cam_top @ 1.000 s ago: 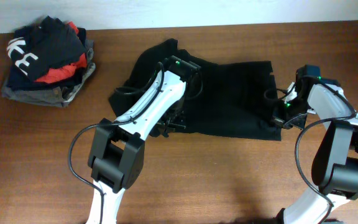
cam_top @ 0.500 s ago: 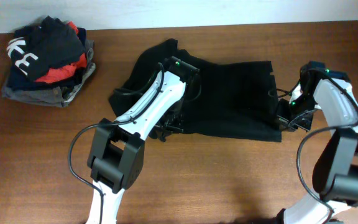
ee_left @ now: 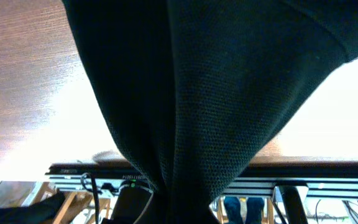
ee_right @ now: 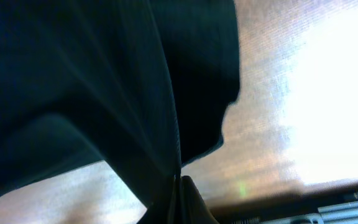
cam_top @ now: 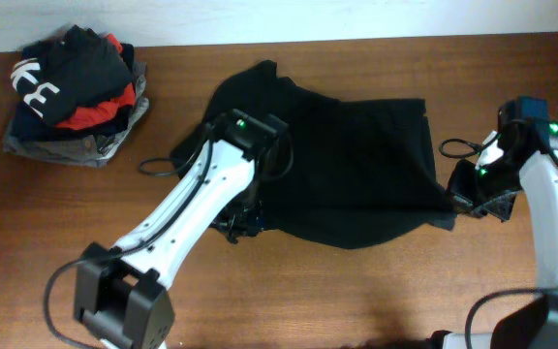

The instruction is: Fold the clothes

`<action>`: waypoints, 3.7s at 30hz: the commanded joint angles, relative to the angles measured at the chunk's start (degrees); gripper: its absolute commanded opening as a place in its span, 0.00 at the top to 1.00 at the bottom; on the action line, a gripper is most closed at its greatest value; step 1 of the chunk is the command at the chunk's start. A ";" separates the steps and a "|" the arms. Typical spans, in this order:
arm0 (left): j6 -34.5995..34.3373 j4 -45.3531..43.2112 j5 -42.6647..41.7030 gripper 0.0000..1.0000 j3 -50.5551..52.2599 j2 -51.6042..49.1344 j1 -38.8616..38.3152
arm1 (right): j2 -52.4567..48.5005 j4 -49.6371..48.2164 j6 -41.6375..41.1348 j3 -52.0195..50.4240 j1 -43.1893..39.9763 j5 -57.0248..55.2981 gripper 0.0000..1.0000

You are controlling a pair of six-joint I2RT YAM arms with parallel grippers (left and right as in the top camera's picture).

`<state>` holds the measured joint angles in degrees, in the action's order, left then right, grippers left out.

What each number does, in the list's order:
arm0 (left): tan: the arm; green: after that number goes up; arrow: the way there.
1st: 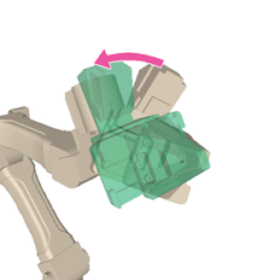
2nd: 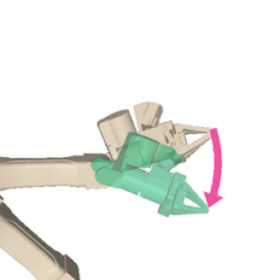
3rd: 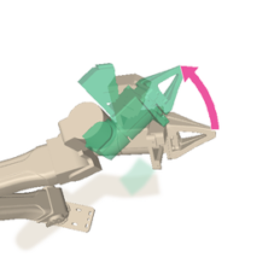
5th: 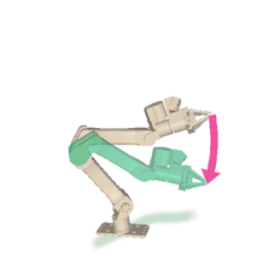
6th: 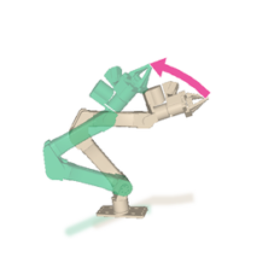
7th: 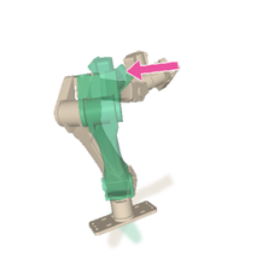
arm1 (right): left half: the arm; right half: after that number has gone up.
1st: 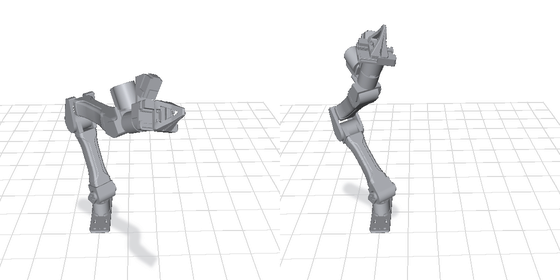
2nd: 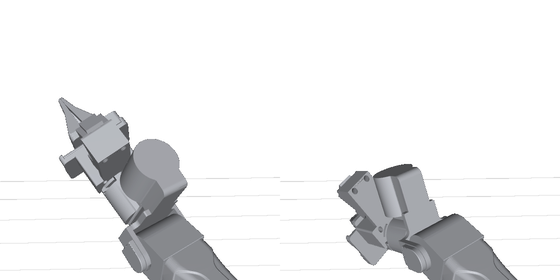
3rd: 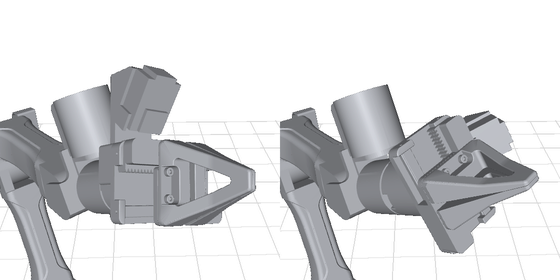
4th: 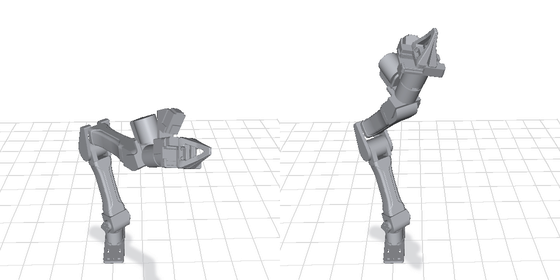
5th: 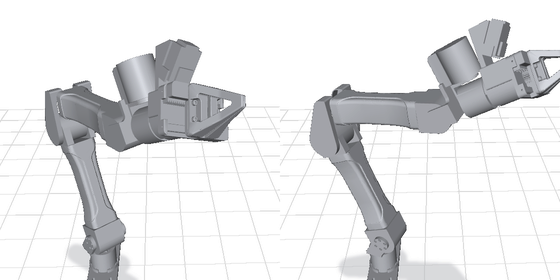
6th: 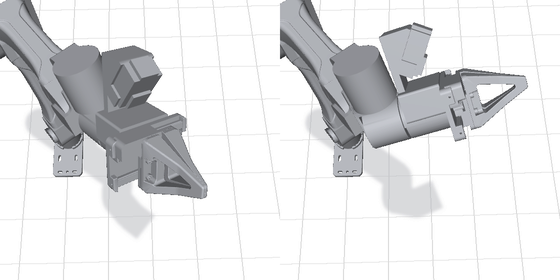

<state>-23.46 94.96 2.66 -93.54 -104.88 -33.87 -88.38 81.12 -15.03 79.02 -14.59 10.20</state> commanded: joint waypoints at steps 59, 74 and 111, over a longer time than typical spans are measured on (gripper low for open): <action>-6.27 -36.89 -0.33 0.95 20.63 0.76 -6.08 | -2.05 -10.25 -3.21 -8.83 0.76 -0.81 0.96; -3.23 -41.46 -2.47 0.99 24.55 0.63 -0.42 | -2.12 -27.34 -3.91 -22.69 11.02 2.03 0.96; -2.73 -44.35 3.23 0.99 27.67 -7.63 1.09 | -15.56 -37.92 -8.46 -25.40 11.13 -11.15 0.96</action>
<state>-27.00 49.01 0.78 -67.24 -109.36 -34.11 -100.01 45.32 -21.23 54.43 -3.64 6.61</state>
